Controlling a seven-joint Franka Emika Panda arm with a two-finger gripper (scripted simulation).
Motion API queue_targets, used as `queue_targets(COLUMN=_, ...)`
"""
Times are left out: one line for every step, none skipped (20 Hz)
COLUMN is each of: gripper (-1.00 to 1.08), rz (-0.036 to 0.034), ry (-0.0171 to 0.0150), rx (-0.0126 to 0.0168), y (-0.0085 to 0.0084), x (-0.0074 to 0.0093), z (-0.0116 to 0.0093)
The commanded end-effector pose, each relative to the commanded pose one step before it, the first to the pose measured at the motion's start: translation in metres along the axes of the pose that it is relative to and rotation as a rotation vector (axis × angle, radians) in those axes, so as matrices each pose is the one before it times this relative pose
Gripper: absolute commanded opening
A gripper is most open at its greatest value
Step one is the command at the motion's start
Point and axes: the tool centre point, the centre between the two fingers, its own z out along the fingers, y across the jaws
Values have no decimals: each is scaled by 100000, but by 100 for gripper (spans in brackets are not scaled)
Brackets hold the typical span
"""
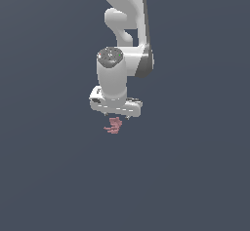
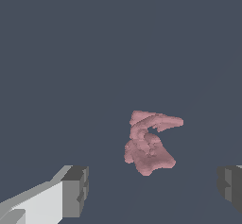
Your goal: Pick up the object and move it to a goal position.
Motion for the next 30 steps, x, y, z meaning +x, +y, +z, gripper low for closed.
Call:
queue_targets(gripper=100, rz=3914, ry=530, rx=5, y=473, x=-65, z=1414)
queue_targets(gripper=100, rz=1742, ry=275, rx=-4, y=212, x=-29, z=609)
queue_targets(gripper=100, rz=1605, ry=255, rx=-11, y=200, x=-32, z=558)
queue_targets(gripper=100, rz=1467, ry=235, rx=-17, y=186, x=-34, z=507)
queue_targets(gripper=100, rz=1329, ry=215, rx=-20, y=172, x=-34, z=456)
queue_targets(gripper=100, rz=1188, ry=194, rx=-22, y=156, x=-33, z=406)
queue_targets(gripper=100, rz=1049, ry=173, rx=-23, y=140, x=-31, z=357)
queue_targets(gripper=100, rz=906, ry=151, rx=-22, y=121, x=-29, z=308)
queue_targets(gripper=100, rz=770, ry=129, rx=-21, y=106, x=-25, z=259)
queue_targets(gripper=100, rz=628, ry=106, rx=-18, y=86, x=-21, z=212)
queue_targets(gripper=100, rz=491, ry=83, rx=-15, y=69, x=-17, z=164)
queue_targets(gripper=100, rz=347, ry=59, rx=-11, y=47, x=-13, z=117)
queue_targets(gripper=100, rz=204, ry=35, rx=-7, y=26, x=-8, z=71)
queue_targets(gripper=100, rz=68, ry=12, rx=-2, y=9, x=-3, z=24)
queue_targets(gripper=100, rz=-407, ry=-184, rx=-26, y=-28, x=-13, z=-93)
queue_targets(gripper=100, rz=0, ry=0, rx=0, y=-1, x=-1, z=35)
queue_targets(gripper=100, rz=0, ry=0, rx=0, y=-4, x=-3, z=106)
queue_targets(gripper=100, rz=0, ry=0, rx=0, y=-6, x=-6, z=176)
queue_targets(gripper=100, rz=64, ry=26, rx=3, y=29, x=-1, z=230)
queue_targets(gripper=100, rz=0, ry=0, rx=0, y=-10, x=-12, z=314)
queue_targets(gripper=100, rz=0, ry=0, rx=0, y=-12, x=-15, z=382)
queue_targets(gripper=100, rz=90, ry=37, rx=2, y=38, x=-8, z=427)
queue_targets(gripper=100, rz=0, ry=0, rx=0, y=-16, x=-23, z=512)
queue_targets(gripper=100, rz=90, ry=37, rx=2, y=34, x=-14, z=548)
queue_targets(gripper=100, rz=0, ry=0, rx=0, y=-17, x=-21, z=538)
queue_targets(gripper=100, rz=90, ry=37, rx=3, y=35, x=-2, z=449)
queue_targets(gripper=100, rz=0, ry=0, rx=0, y=-16, x=-5, z=402)
queue_targets(gripper=100, rz=63, ry=28, rx=5, y=21, x=13, z=317)
queue_targets(gripper=100, rz=0, ry=0, rx=0, y=-15, x=14, z=264)
queue_targets(gripper=100, rz=0, ry=0, rx=0, y=-14, x=21, z=194)
